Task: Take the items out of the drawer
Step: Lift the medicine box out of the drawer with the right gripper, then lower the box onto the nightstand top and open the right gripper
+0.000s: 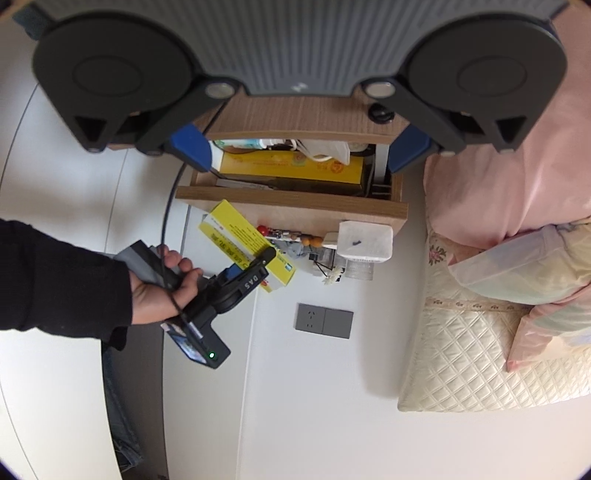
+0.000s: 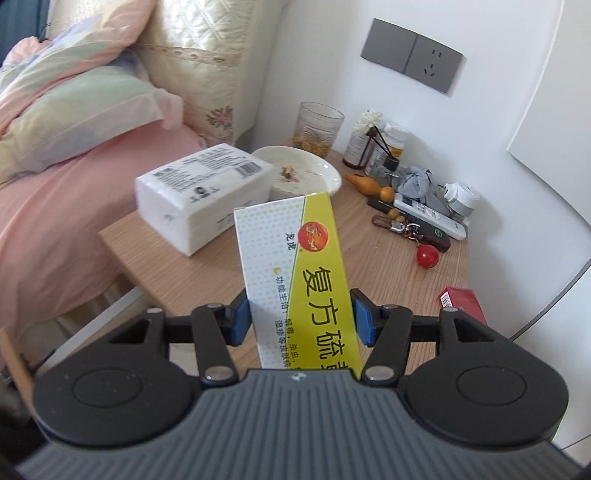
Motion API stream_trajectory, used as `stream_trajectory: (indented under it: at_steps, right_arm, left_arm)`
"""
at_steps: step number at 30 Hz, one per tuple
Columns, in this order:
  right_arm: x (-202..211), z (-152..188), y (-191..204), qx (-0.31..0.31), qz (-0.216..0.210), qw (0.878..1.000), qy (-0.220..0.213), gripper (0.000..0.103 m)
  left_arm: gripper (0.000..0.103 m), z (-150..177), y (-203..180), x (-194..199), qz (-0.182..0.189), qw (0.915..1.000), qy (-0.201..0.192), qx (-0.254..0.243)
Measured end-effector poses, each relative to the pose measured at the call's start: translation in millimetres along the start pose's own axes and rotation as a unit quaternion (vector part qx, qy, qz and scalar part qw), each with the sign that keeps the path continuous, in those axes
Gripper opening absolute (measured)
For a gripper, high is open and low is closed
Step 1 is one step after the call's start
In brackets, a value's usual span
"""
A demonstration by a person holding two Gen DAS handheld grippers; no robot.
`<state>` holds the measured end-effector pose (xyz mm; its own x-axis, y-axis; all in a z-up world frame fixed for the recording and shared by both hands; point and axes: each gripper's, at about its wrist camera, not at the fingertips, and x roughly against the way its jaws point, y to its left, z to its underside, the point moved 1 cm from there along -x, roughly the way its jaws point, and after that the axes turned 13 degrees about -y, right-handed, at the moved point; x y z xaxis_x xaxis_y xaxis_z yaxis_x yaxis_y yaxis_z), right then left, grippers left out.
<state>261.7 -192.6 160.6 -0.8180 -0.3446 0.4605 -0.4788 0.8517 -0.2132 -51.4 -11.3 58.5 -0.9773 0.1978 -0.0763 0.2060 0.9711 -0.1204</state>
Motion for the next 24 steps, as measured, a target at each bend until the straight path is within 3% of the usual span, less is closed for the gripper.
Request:
stream_trajectory:
  at_steps: [13,24]
  right_arm:
    - [-68,17,-26,-0.032,-0.008,0.999,0.020,0.055]
    - [-71,28,-36,-0.079,-0.015,0.997,-0.001,0.058]
  left_arm:
    - [0.103,-1,15,-4,-0.014,0.9998,0.008,0.016]
    - [0.103,3,12,-11,-0.012,0.9995,0.026,0.013]
